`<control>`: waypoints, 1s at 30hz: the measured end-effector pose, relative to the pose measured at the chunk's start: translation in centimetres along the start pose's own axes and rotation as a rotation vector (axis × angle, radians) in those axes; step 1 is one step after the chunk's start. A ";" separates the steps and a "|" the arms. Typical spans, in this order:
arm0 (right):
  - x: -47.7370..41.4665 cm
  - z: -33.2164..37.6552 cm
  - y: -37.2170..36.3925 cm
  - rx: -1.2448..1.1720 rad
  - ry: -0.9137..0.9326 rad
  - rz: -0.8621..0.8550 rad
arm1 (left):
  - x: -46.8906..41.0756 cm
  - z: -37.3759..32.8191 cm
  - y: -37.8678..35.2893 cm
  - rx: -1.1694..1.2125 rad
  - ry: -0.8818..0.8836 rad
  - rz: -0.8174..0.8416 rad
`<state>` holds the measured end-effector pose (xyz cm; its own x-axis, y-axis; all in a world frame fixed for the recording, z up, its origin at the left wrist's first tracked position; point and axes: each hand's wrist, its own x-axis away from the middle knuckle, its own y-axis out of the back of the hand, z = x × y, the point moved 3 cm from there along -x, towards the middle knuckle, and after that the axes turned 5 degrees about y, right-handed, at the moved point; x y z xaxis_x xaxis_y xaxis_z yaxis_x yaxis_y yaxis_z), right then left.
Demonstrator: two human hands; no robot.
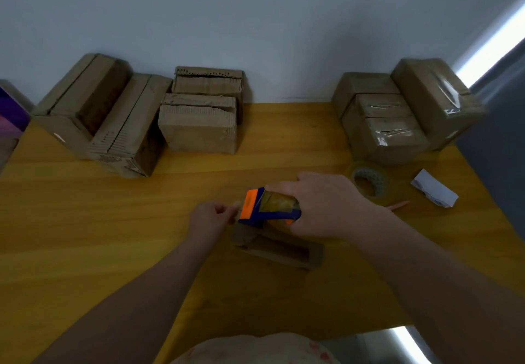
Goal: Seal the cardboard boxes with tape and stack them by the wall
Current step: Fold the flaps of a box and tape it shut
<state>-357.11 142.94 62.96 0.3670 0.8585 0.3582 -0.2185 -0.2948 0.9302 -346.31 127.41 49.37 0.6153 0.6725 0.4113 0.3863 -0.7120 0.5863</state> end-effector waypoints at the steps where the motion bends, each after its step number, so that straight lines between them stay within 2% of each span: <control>1: 0.0 -0.1 0.0 -0.007 0.002 -0.008 | -0.1 0.1 -0.2 -0.015 -0.001 0.023; 4: -0.2 -0.3 -0.2 -0.011 0.003 -0.024 | -0.6 0.8 -0.8 -0.137 0.021 0.097; 6: -0.3 -0.4 -0.4 -0.007 0.003 -0.032 | -0.7 1.0 -0.5 -0.207 0.027 0.078; 7: -0.4 -0.5 -0.4 -0.007 0.005 -0.037 | -0.6 0.8 -0.2 -0.162 0.016 0.052; 9: -0.4 -0.6 -0.4 -0.019 0.002 -0.038 | 0.4 -0.1 0.5 0.145 -0.004 0.087; 11: -0.3 -0.6 -0.4 -0.029 0.000 -0.029 | 2.0 -1.2 0.4 0.464 0.035 0.300; 12: -0.2 -0.6 -0.4 -0.032 0.002 -0.025 | 2.7 -1.5 0.2 0.528 0.052 0.402; 15: -0.2 -0.6 -0.4 -0.041 0.001 -0.030 | 3.3 -1.4 -0.6 0.426 0.000 0.546; 23: -0.1 -0.7 -0.5 -0.055 0.012 -0.052 | 1.0 -1.2 -1.1 0.071 -0.163 0.603; 30: 0.5 -1.6 -0.6 -0.165 0.040 -0.057 | -0.6 -2.2 -0.4 -0.181 -0.273 0.498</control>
<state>-358.23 144.18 62.47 0.3479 0.8888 0.2984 -0.3452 -0.1745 0.9222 -348.31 127.77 50.40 0.8562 0.1727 0.4869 -0.1029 -0.8666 0.4883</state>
